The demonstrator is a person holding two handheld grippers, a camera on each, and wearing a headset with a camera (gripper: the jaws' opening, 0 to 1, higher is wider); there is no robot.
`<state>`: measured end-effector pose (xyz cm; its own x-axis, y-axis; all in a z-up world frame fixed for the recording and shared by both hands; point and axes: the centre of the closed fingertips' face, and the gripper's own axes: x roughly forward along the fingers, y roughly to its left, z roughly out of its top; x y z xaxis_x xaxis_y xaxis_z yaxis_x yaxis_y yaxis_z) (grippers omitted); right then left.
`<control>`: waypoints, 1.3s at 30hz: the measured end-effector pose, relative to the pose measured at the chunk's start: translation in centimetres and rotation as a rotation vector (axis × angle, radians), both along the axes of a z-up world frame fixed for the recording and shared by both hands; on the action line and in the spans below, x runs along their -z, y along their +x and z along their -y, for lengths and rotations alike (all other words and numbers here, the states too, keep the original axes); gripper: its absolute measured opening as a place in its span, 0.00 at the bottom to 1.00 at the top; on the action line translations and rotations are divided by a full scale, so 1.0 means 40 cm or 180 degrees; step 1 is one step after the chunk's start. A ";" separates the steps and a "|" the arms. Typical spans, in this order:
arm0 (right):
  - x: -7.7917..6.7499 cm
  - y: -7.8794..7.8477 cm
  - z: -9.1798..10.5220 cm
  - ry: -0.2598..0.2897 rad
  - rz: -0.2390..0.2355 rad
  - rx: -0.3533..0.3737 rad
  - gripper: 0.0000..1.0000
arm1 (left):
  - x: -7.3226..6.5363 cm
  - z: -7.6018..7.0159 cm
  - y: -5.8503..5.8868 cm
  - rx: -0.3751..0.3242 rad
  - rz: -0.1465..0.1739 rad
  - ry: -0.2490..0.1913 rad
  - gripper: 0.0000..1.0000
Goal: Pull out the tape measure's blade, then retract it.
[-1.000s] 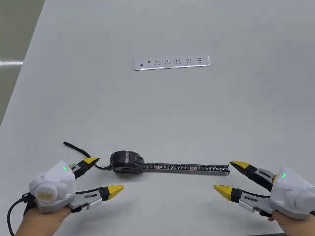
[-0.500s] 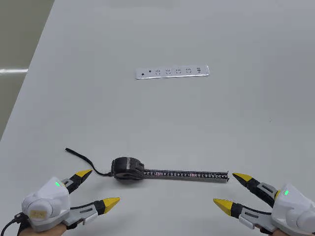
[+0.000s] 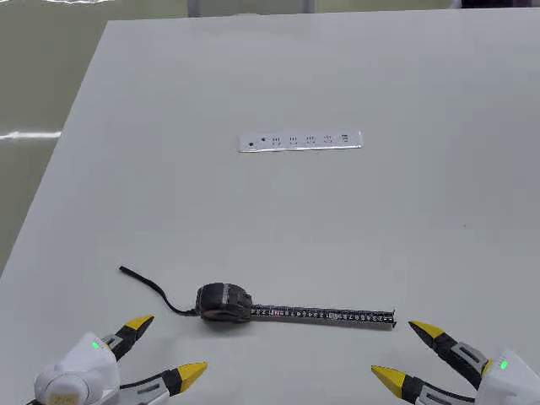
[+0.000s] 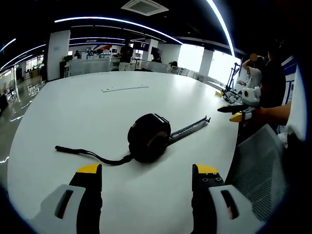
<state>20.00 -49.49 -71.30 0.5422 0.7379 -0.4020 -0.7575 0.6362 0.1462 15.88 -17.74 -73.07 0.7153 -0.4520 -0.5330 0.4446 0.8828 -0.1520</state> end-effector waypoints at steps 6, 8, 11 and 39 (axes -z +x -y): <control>-0.012 -0.010 0.006 0.0019 0.0021 0.0038 0.61 | -0.001 -0.005 -0.023 -0.0086 -0.0015 0.0005 0.76; -0.015 -0.015 0.008 0.0036 0.0012 0.0046 0.61 | -0.001 -0.010 -0.031 -0.0103 -0.0011 0.0021 0.76; -0.017 -0.022 0.012 0.0026 0.0013 0.0070 0.61 | 0.001 -0.013 -0.042 -0.0144 -0.0030 0.0016 0.76; 0.000 -0.059 0.027 -0.0014 -0.0066 0.0089 0.63 | -0.002 -0.032 -0.068 -0.0246 -0.0064 -0.0032 0.76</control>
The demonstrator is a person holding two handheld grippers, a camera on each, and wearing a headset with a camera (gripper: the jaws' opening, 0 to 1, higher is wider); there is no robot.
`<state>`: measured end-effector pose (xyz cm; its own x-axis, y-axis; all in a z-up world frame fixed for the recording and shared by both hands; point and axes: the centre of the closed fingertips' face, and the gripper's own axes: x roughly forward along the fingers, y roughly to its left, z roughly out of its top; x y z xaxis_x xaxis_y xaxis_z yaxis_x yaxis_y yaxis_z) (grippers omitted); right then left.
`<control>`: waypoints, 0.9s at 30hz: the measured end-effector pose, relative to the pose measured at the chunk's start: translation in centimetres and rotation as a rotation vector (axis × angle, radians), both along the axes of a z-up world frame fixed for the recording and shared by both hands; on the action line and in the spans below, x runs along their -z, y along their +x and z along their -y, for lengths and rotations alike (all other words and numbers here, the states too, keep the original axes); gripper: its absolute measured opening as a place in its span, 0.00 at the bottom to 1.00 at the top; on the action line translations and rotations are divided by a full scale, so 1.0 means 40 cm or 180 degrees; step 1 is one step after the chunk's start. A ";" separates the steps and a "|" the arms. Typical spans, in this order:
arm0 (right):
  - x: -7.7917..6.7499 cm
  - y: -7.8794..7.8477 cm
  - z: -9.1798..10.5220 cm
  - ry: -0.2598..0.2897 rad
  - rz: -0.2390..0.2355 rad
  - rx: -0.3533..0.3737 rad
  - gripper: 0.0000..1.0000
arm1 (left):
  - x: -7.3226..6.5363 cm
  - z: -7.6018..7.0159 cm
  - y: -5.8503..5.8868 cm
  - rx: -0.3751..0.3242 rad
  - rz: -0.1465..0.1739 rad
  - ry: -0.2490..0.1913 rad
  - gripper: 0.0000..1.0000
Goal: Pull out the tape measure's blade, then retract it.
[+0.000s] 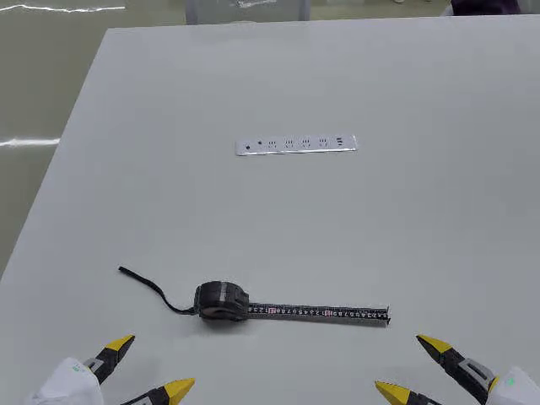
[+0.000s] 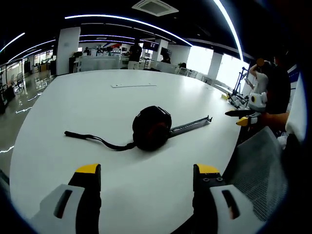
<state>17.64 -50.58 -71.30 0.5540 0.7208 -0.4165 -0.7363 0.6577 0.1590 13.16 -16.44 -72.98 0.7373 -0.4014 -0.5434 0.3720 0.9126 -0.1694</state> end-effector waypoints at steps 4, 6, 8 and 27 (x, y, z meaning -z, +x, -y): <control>-0.003 0.000 -0.003 0.0019 -0.0004 0.0008 0.63 | 0.001 0.009 0.003 0.0024 -0.0010 0.0019 0.76; -0.002 -0.001 -0.004 0.0020 -0.0003 0.0006 0.63 | -0.002 0.015 0.006 0.0029 -0.0011 0.0010 0.76; -0.002 0.000 -0.006 0.0026 -0.0002 0.0006 0.63 | -0.004 0.025 0.012 0.0042 -0.0011 0.0034 0.76; 0.005 0.007 -0.014 0.0080 -0.0019 0.0002 0.63 | -0.016 0.088 0.060 -0.0006 -0.0022 -0.0009 0.78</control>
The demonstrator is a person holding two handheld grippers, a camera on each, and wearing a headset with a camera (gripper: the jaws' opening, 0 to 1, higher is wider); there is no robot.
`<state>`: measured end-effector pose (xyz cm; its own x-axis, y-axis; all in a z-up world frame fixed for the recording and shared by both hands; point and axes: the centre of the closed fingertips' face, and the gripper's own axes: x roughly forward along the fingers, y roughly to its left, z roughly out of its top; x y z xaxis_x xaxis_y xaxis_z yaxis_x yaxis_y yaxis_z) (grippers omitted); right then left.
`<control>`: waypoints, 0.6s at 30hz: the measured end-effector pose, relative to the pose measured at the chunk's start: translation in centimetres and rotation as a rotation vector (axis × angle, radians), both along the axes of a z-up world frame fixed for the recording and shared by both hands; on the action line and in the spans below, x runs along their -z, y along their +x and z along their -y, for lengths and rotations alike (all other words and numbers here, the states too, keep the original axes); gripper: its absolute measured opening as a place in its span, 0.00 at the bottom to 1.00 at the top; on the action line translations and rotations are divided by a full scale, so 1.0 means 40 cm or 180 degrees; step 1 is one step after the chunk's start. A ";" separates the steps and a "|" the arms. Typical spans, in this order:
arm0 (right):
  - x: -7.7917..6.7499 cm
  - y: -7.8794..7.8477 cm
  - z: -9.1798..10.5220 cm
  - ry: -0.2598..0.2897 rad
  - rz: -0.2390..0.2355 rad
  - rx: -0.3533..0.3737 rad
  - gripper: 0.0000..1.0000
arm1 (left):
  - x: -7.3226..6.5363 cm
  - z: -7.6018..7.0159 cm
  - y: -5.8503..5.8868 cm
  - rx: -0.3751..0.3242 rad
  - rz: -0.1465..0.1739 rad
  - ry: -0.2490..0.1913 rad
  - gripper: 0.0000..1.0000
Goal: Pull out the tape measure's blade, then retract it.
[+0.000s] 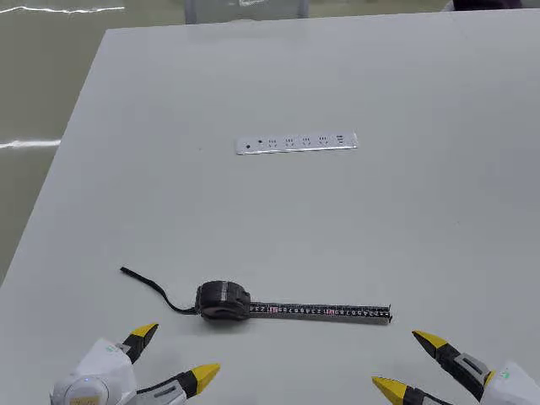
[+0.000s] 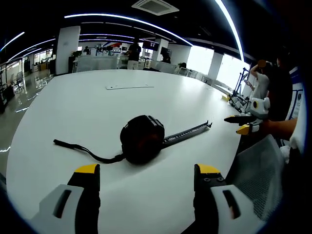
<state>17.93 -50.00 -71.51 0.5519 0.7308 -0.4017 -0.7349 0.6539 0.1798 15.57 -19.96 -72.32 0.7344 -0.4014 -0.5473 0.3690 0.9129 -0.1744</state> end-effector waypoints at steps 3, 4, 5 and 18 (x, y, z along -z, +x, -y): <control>0.003 0.000 -0.002 0.0005 -0.0005 -0.0005 0.63 | 0.002 0.005 0.010 -0.0026 -0.0016 0.0019 0.78; 0.002 0.002 -0.003 0.0007 -0.0002 -0.0007 0.63 | 0.002 0.008 0.014 -0.0043 -0.0025 0.0002 0.79; 0.002 0.003 -0.004 0.0009 -0.0003 -0.0007 0.63 | 0.001 0.011 0.017 -0.0050 -0.0030 -0.0010 0.79; 0.009 0.021 -0.011 0.0028 -0.0004 -0.0028 0.63 | 0.028 0.042 0.044 -0.0083 -0.0113 0.0113 0.82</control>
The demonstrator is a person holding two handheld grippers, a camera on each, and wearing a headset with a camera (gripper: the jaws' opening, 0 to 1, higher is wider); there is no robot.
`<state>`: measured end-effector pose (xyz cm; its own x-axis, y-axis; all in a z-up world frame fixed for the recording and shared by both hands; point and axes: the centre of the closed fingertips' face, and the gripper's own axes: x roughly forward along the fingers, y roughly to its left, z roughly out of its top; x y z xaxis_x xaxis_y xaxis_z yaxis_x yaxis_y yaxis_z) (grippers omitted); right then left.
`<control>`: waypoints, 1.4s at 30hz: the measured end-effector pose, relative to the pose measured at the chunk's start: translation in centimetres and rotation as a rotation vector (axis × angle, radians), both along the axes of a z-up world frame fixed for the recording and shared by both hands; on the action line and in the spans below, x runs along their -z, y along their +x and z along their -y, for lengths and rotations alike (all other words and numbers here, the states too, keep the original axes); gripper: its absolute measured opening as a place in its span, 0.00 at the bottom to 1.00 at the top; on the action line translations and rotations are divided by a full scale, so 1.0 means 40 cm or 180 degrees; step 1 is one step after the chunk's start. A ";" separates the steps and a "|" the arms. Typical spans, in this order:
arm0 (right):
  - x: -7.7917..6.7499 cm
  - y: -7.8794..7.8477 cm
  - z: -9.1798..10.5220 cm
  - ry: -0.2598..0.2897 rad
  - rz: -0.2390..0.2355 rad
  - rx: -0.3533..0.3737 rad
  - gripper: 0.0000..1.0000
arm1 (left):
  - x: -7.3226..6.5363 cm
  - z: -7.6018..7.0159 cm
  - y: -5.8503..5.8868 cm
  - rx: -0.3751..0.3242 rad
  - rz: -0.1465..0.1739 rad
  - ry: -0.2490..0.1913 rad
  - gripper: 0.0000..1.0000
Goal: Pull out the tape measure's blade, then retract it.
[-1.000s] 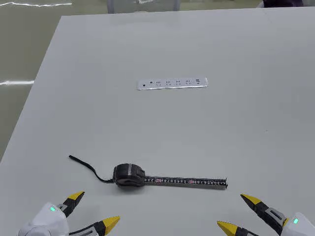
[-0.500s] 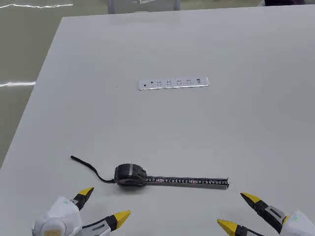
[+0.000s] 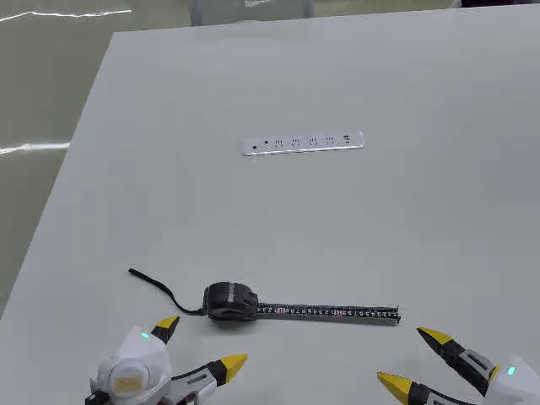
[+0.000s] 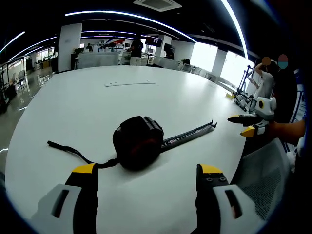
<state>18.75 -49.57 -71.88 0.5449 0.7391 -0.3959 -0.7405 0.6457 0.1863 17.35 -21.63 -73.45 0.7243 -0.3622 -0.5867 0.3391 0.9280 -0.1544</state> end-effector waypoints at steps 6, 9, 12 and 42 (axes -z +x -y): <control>0.005 0.006 0.002 0.0012 -0.0020 -0.0009 0.62 | 0.015 0.006 0.008 -0.0136 -0.0081 -0.0059 0.82; 0.005 0.009 0.004 0.0015 -0.0025 -0.0003 0.62 | 0.014 0.008 0.016 -0.0162 -0.0068 -0.0037 0.82; 0.006 0.012 0.003 0.0018 -0.0031 -0.0003 0.62 | 0.016 0.012 0.026 -0.0176 -0.0070 -0.0024 0.83; 0.040 0.059 0.016 0.0013 -0.0050 -0.0078 0.61 | 0.015 0.053 0.111 -0.0454 -0.0119 -0.0034 0.85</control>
